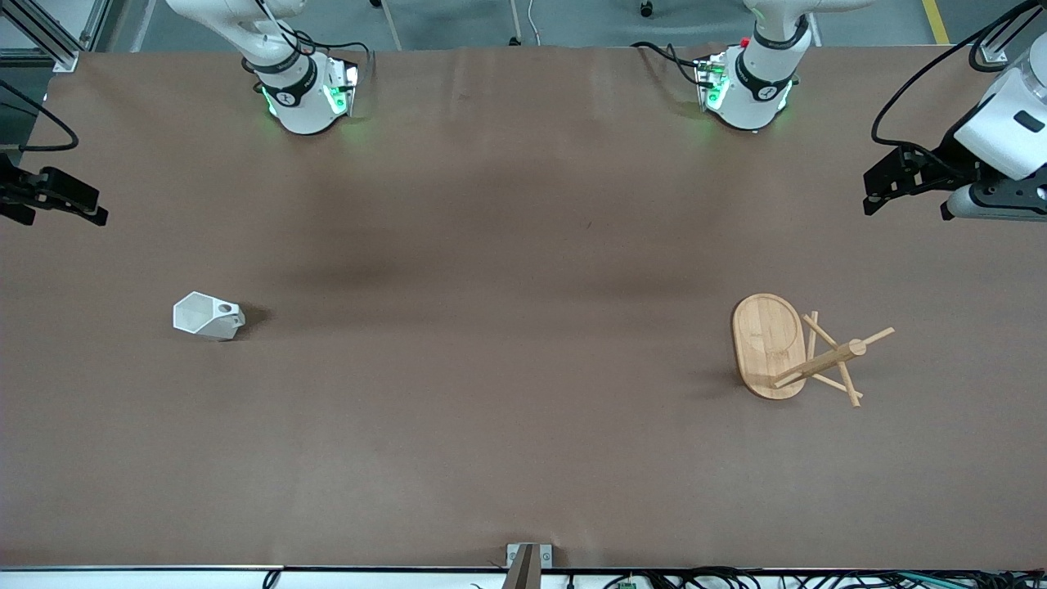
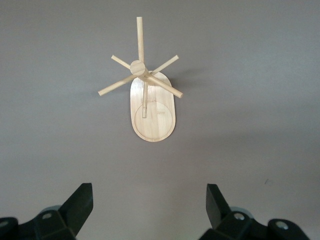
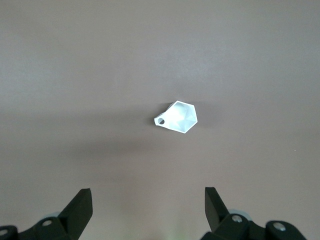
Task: Hang cup on rack
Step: 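Move the right gripper toward the white hexagonal cup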
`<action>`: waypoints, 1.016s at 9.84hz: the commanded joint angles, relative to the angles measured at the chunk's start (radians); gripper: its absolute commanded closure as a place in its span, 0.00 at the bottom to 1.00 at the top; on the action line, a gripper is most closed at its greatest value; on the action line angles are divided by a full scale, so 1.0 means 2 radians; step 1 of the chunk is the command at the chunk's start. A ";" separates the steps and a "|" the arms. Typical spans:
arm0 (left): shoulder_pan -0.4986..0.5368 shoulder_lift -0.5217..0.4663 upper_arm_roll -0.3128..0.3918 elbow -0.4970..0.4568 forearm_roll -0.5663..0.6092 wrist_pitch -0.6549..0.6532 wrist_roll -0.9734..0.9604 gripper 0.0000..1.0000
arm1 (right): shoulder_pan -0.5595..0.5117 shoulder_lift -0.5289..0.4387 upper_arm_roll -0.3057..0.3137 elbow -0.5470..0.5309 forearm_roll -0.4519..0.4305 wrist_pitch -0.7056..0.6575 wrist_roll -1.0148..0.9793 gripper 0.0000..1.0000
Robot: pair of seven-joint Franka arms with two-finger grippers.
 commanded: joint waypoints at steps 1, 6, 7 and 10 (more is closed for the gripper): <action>0.003 0.000 -0.001 -0.013 -0.004 0.003 0.008 0.00 | -0.003 -0.006 0.003 -0.003 0.002 0.011 -0.014 0.01; 0.004 0.004 0.000 -0.008 -0.007 0.003 0.021 0.00 | -0.004 -0.006 0.003 -0.003 0.002 0.009 -0.015 0.01; 0.004 0.004 0.001 -0.008 -0.007 0.003 0.031 0.00 | -0.003 -0.006 0.003 -0.004 0.002 0.010 -0.021 0.01; 0.004 0.006 0.000 -0.008 -0.007 0.003 0.032 0.00 | -0.010 -0.004 -0.001 -0.037 0.002 0.044 -0.052 0.02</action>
